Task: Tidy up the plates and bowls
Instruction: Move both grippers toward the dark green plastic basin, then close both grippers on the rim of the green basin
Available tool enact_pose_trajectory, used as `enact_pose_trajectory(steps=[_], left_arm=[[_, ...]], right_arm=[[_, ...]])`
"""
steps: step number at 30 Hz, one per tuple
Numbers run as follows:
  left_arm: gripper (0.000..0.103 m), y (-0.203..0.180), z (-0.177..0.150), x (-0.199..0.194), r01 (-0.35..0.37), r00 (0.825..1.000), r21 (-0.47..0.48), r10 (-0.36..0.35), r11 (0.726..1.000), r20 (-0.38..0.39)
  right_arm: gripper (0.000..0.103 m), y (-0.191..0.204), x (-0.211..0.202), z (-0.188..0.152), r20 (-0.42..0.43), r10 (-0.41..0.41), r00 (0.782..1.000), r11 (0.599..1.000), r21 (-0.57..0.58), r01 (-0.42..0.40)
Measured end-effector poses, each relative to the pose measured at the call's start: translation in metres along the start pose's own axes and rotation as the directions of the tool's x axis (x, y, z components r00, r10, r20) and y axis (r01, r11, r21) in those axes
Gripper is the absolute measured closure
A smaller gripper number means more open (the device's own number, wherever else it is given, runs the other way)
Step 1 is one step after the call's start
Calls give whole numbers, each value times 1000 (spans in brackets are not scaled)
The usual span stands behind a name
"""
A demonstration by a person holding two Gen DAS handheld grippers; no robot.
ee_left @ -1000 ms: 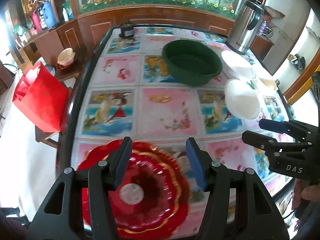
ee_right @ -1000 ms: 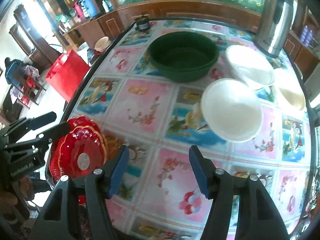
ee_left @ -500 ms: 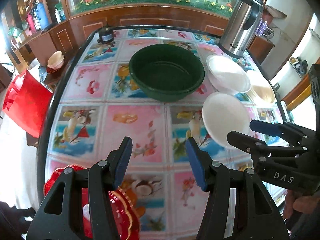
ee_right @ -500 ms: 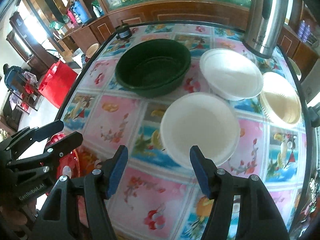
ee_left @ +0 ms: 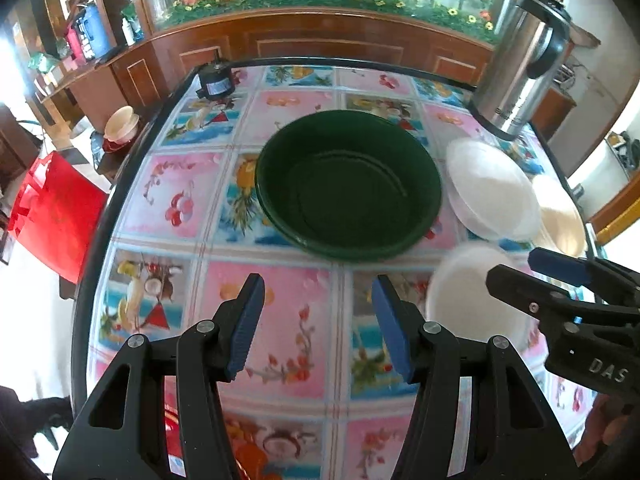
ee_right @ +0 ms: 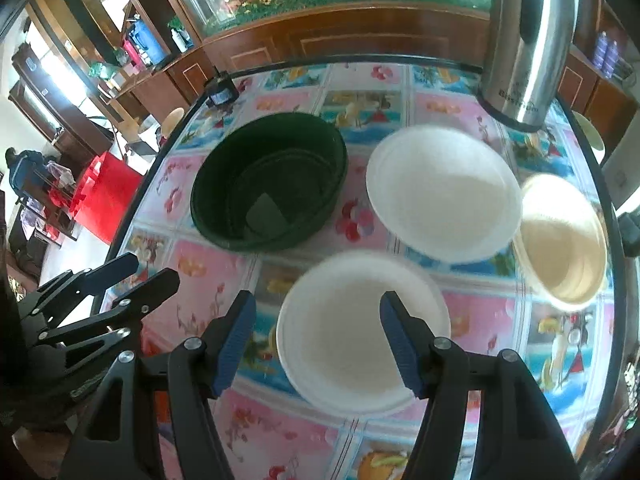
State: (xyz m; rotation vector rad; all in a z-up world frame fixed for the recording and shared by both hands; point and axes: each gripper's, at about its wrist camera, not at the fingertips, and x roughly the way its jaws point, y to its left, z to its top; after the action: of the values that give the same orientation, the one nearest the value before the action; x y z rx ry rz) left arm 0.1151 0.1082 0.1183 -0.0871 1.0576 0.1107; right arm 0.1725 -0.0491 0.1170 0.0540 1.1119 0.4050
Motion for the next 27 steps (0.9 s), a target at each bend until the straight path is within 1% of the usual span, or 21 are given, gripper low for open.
enact_pose_trajectory(steps=[7,9,16,24,27], left_arm=[[47,14,26,24,-33,999,-41,33,999,-1],[47,19,33,31,-30,1000,-58,30,998,1],[47,31,55,56,-54,999,-91,54,994,-6],[47,49,82,81,-35,999,-161,32,986,-23],[47,52,89,90,-12,999,-186,5,982,-37]], right_arm=[[38,1,23,22,-29,39,999,999,7,-39],[38,1,30,26,-42,48,998,999,16,-47],[37,0,50,36,-75,63,995,998,32,-60],[37,-12,65,39,-98,100,990,991,101,-90],[37,-13,70,42,-104,108,989,989,116,-96]])
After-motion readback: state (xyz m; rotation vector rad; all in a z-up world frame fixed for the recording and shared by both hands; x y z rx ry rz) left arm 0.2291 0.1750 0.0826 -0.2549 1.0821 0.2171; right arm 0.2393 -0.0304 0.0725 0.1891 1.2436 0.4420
